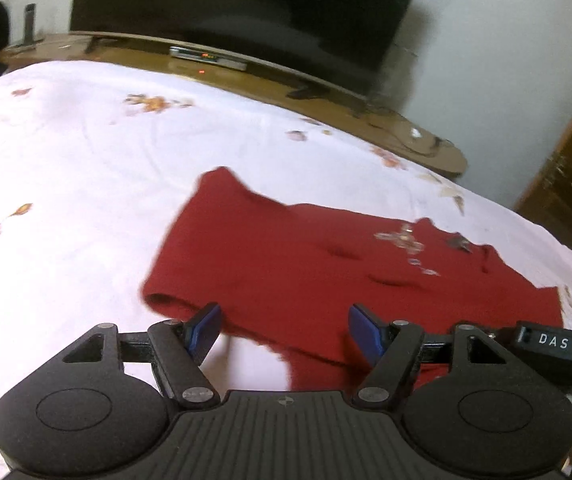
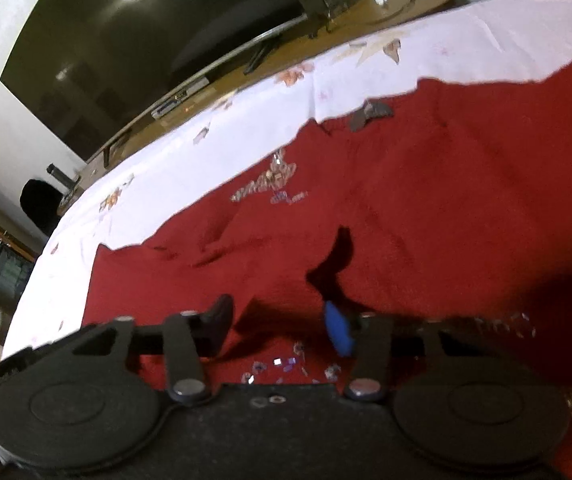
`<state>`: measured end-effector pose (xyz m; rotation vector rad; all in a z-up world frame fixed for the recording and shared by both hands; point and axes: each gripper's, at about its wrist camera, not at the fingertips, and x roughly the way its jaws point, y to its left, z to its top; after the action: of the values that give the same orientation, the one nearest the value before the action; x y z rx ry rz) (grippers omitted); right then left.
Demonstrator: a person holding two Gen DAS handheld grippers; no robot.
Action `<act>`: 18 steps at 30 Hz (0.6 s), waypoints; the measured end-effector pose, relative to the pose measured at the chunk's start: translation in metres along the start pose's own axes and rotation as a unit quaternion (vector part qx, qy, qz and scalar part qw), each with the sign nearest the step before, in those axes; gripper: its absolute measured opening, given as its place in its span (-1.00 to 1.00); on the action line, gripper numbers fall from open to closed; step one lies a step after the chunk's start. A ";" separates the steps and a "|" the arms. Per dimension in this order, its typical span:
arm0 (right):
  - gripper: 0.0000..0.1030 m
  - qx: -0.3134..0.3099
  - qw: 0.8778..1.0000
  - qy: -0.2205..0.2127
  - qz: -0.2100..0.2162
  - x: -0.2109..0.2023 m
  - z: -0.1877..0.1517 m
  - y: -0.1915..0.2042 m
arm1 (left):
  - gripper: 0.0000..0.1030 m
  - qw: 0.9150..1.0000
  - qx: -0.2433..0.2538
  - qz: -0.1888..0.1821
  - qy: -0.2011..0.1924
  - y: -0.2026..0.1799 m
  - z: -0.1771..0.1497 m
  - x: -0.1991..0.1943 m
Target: Fold small clothes
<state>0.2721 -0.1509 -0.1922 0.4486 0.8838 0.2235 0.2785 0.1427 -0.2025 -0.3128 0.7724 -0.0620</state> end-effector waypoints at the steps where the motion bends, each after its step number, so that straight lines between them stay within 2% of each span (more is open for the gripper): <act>1: -0.47 -0.008 1.000 -0.003 -0.003 0.001 0.001 0.004 | 0.36 1.000 -0.001 0.004 -0.001 0.002 -0.001 0.001; 4: -0.73 -0.028 1.000 -0.009 -0.008 0.003 0.002 0.010 | 0.36 1.000 0.001 0.013 -0.008 0.006 0.000 0.002; 5: -0.75 -0.038 0.999 -0.012 -0.011 0.003 0.002 0.013 | 0.36 1.000 0.004 0.014 -0.011 0.006 0.000 0.001; 12: -0.76 -0.078 0.993 -0.082 -0.029 -0.041 0.020 0.009 | 0.36 0.999 0.028 0.000 -0.025 -0.016 0.002 -0.004; 15: -0.76 -0.097 0.988 -0.105 -0.063 -0.063 0.035 -0.010 | 0.36 0.999 0.034 -0.014 -0.019 -0.030 0.000 0.000; 18: -0.76 -0.091 0.986 -0.104 -0.091 -0.076 0.047 -0.041 | 0.36 0.998 0.046 -0.025 -0.015 -0.047 -0.003 0.002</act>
<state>0.2622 -0.2283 -0.1328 0.2147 0.6878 0.0864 0.2809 0.0967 -0.1921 -0.2439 0.7290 -0.1391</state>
